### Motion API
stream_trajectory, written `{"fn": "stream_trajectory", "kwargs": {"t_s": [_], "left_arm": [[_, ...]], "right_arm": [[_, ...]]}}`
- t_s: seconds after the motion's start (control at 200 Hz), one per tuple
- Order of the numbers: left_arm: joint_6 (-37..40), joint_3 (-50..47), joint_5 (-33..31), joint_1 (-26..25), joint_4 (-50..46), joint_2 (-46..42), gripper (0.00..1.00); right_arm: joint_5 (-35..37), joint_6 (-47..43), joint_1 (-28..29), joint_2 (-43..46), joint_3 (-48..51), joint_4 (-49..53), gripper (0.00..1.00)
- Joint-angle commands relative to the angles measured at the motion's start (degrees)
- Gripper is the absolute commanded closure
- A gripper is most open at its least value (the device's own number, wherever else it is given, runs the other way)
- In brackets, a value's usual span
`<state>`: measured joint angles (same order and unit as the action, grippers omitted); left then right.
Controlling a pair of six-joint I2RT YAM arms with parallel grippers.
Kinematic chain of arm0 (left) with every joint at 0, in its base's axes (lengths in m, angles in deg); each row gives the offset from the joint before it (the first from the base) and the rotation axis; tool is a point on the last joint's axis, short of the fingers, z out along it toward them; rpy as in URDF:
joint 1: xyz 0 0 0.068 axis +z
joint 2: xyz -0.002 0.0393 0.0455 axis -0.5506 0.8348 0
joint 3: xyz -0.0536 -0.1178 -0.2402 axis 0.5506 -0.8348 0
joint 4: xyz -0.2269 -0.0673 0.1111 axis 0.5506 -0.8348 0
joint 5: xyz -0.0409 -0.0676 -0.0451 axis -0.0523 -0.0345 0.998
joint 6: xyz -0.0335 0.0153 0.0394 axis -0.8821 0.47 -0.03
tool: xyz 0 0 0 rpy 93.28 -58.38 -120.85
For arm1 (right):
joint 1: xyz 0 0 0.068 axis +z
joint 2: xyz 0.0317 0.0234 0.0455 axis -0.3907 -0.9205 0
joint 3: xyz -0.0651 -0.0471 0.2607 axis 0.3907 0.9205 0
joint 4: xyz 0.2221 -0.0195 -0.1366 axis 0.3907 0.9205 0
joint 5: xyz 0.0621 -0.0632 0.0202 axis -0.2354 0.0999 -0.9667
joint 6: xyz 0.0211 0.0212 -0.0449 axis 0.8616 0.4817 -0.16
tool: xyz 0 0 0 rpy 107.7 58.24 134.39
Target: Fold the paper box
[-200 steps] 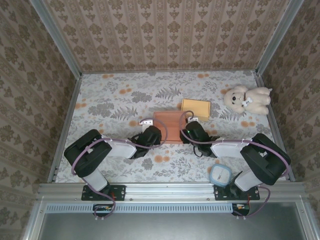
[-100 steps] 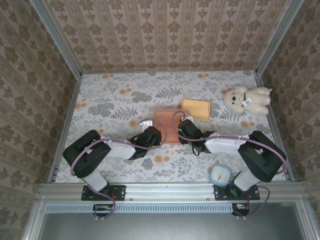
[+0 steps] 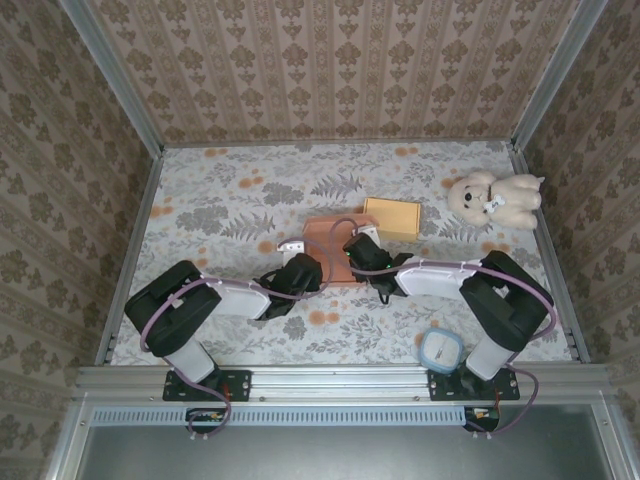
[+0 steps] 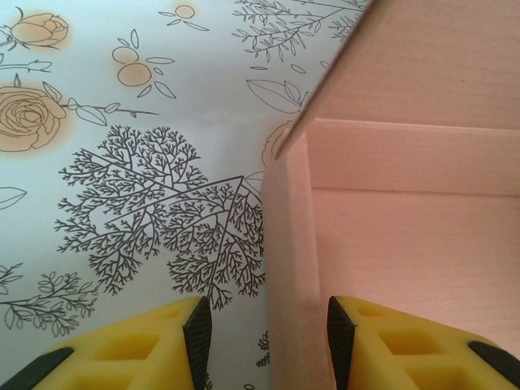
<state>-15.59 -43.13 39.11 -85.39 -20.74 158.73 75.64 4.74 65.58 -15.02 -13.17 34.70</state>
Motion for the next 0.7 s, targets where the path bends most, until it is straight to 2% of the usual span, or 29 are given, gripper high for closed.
{"fn": "stream_trajectory", "kwargs": {"t_s": [0.0, 0.255, 0.31, 0.43, 0.695], "left_arm": [[-0.15, -2.50, 0.54, 0.28, -7.23, 0.58, 0.56], [-0.90, -2.07, -0.58, -0.08, -8.13, 0.62, 0.56], [-1.02, -1.98, -0.81, -0.18, -8.32, 0.64, 0.56], [-1.46, -1.89, -1.32, -0.43, -8.33, 0.83, 0.56], [-2.27, -1.45, -1.96, -0.64, -8.99, 1.42, 0.56]], "right_arm": [[2.84, -2.00, -0.14, -5.14, 0.05, 11.60, 0.71], [12.32, -2.42, 1.94, -7.01, -5.16, 20.47, 0.73], [13.08, -2.50, 2.54, -7.22, -5.77, 21.32, 0.79], [14.56, -2.21, 3.11, -8.49, -6.94, 22.44, 0.84], [26.50, 1.87, 7.10, -13.58, -14.37, 33.10, 0.83]]}}
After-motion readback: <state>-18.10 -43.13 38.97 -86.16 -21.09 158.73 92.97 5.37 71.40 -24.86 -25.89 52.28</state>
